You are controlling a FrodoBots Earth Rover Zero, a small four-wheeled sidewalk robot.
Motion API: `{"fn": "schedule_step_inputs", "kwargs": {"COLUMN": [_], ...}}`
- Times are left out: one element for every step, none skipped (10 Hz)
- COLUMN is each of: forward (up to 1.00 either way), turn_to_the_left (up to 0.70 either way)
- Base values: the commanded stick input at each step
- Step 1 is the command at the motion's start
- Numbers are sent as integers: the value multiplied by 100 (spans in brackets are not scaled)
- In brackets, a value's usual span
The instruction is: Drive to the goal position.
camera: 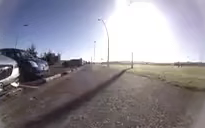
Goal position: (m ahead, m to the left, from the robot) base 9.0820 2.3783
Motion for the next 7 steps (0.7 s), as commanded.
{"fn": "schedule_step_inputs", "kwargs": {"forward": [70,70,70,70,70,70,64], "turn_to_the_left": [0,0,0,0,0,0,0]}}
